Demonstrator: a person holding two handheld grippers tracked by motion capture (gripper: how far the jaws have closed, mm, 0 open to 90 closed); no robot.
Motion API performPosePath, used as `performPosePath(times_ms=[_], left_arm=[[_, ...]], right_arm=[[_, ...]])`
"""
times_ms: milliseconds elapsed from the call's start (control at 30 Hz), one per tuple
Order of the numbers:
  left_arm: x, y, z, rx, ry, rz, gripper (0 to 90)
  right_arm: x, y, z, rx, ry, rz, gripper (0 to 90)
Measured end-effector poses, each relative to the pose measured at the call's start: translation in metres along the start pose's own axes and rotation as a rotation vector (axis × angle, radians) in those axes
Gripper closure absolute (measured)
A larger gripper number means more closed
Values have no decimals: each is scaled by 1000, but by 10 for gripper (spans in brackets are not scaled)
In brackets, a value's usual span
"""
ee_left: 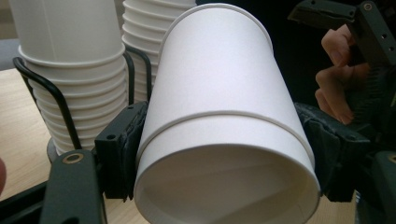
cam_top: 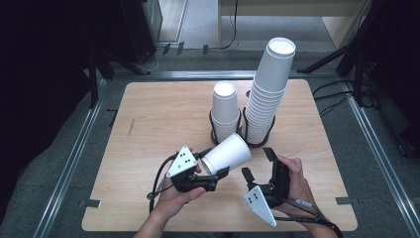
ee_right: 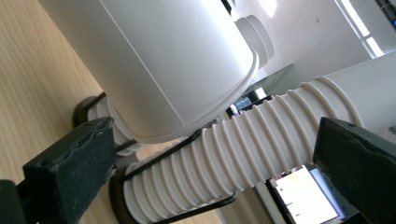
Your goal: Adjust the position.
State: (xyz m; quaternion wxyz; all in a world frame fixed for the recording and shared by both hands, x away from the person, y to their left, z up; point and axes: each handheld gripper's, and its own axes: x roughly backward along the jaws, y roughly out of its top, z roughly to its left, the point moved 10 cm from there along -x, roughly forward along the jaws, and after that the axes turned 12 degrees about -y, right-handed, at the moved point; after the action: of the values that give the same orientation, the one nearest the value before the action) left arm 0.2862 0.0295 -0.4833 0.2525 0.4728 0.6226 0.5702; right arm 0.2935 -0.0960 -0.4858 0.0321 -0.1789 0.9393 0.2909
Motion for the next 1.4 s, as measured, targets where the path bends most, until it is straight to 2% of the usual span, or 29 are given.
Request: performPosePath(times_ms=[67,467,500,567,600,633,667,700,733,800,833,867,967,1100,1167,1233,1267,1300,1400], left_arm=[[1,0,1,1,2,0,239],[5,2,8,13,27,-28,239],[5,2,8,13,29,-32,239],[6,3,9,13,31,-35,239],[6,3,9,13,33,-37,239],[6,3,10,13,40,-41,239],[6,3,10,14,40,-42,239],[6,3,10,14,40,-42,239],[5,2,10,10,43,-39,239],[4,2,10,10,43,-39,239],[4,2,10,10,43,-39,239],[4,2,10,9,42,-40,239],[3,1,9,10,44,-43,239],[2,0,9,7,47,-43,239],[1,0,8,5,45,-43,239],[0,-1,8,4,48,-45,239],[0,-1,8,4,48,-45,239],[-1,-1,7,5,49,-48,239],[-3,-1,7,10,56,-63,239]], right_arm=[[0,2,0,-53,12,4,0],[-1,18,-8,-519,97,68,0],[-1,18,-8,-519,97,68,0],[-2,20,-10,-609,113,84,0],[-2,20,-12,-639,117,92,0],[-4,18,-15,-703,112,119,1],[-5,17,-16,-727,108,133,1],[-5,17,-16,-727,108,133,1],[-6,15,-18,-771,99,155,1],[-7,14,-20,-818,96,174,2],[-7,14,-20,-818,96,174,2],[-8,13,-22,-865,93,186,3],[-9,10,-25,-961,92,218,23],[-11,2,-27,-1021,56,277,41],[-11,2,-27,-1065,63,294,48],[-11,2,-28,-1146,82,303,58],[-11,2,-28,-1146,82,303,58],[-10,3,-28,-1213,106,315,63],[-10,4,-26,-1319,145,343,64]])
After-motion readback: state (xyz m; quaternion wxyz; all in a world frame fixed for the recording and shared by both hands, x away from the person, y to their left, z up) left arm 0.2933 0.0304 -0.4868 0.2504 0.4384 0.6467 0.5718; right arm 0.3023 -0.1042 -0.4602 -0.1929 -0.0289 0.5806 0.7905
